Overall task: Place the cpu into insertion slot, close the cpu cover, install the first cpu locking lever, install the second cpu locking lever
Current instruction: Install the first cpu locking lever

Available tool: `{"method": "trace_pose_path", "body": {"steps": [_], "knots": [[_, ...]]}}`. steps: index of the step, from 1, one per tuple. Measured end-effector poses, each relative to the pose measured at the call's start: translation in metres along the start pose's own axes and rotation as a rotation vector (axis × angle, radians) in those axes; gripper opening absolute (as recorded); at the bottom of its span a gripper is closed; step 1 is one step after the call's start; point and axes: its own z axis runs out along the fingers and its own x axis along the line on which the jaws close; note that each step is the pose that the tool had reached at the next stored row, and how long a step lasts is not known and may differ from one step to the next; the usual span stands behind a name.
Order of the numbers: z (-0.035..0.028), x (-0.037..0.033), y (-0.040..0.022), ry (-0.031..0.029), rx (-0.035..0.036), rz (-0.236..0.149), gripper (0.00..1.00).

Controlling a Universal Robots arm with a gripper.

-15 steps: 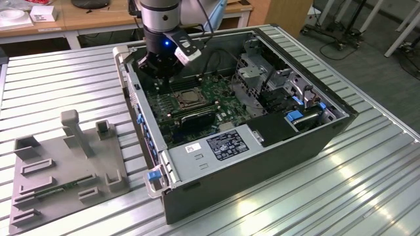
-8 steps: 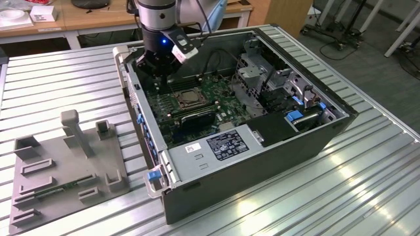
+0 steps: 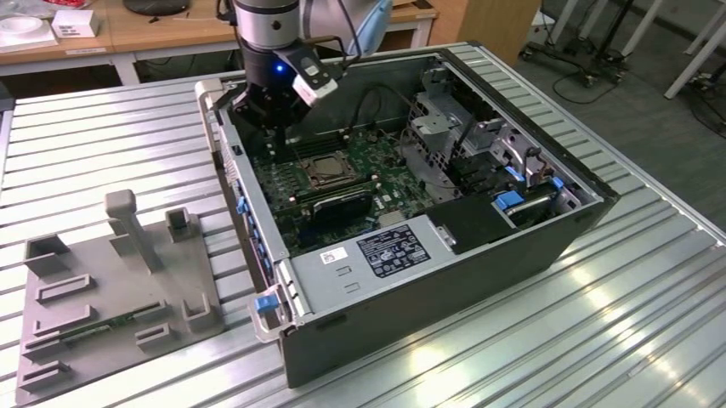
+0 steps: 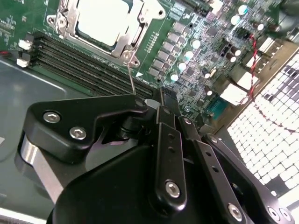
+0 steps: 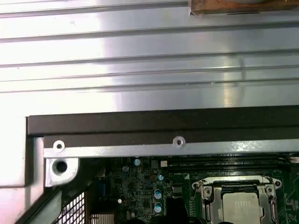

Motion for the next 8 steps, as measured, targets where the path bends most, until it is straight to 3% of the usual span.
{"method": "trace_pose_path", "body": {"steps": [8], "knots": [[0.0018, 0.0002, 0.004, 0.0003, -0.0063, 0.0, 0.11]]}}
